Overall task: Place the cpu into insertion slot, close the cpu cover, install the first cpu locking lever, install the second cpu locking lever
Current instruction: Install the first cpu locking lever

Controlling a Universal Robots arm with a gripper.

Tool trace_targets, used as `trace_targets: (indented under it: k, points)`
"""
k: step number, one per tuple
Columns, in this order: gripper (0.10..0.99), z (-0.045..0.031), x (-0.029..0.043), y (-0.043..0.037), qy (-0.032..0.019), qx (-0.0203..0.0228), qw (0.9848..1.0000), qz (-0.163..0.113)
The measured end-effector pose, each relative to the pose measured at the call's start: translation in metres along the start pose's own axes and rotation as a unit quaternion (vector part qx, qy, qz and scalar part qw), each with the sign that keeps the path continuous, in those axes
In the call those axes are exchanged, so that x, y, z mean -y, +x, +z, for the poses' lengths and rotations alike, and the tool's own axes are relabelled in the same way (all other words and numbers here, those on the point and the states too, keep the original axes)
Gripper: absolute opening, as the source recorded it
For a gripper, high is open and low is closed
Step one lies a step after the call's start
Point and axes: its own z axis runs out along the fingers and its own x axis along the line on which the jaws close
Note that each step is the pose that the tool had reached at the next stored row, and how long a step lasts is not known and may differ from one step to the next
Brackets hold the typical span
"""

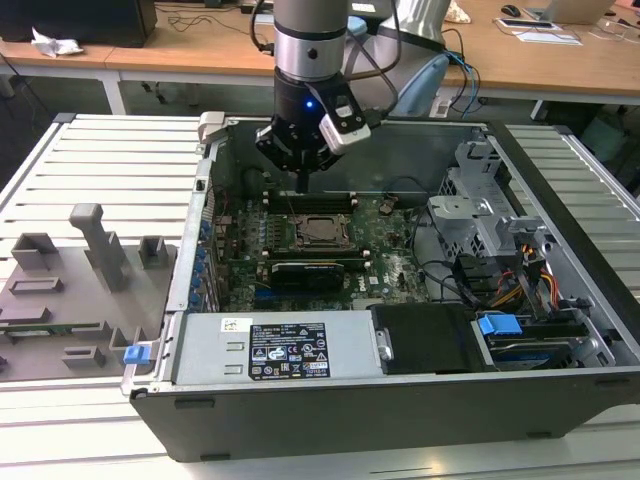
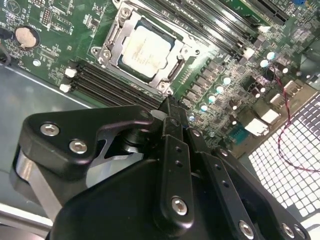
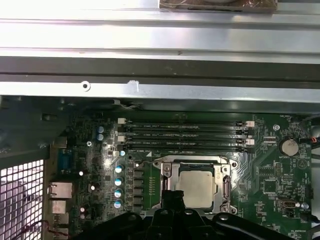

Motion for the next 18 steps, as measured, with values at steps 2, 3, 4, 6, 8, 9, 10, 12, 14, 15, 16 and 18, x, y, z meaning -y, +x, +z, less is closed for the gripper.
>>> trace_targets:
  k: [2,3,4,6,8,9,10,12,14,15,16,18]
  points:
    - [0.106,0.0,0.0,0.0023,0.0,0.0015,1.0,0.0]
    - [0.106,0.0,0.0,0.0048,0.0,0.0023,1.0,0.0]
    - [0.106,0.0002,-0.0001,0.0075,0.0,0.0027,1.0,0.0]
    - [0.106,0.0006,-0.0002,0.0106,-0.0001,0.0029,1.0,0.0]
    - [0.106,0.0008,-0.0002,0.0128,-0.0001,0.0029,1.0,0.0]
    - [0.106,0.0009,0.0,0.0142,0.0,0.0029,1.0,0.0]
    - [0.106,0.0009,0.0002,0.0153,0.0001,0.003,1.0,0.0]
    - [0.106,0.0011,0.0006,0.0202,-0.0001,0.0033,1.0,0.0]
    - [0.106,0.0014,0.0005,0.0251,-0.0001,0.0039,1.0,0.0]
    - [0.106,0.0017,0.0005,0.0278,-0.0001,0.0042,1.0,0.0]
    - [0.106,0.0023,0.0005,0.0299,-0.0001,0.0045,1.0,0.0]
    - [0.106,0.0039,0.0005,0.035,0.0,0.0048,1.0,0.0]
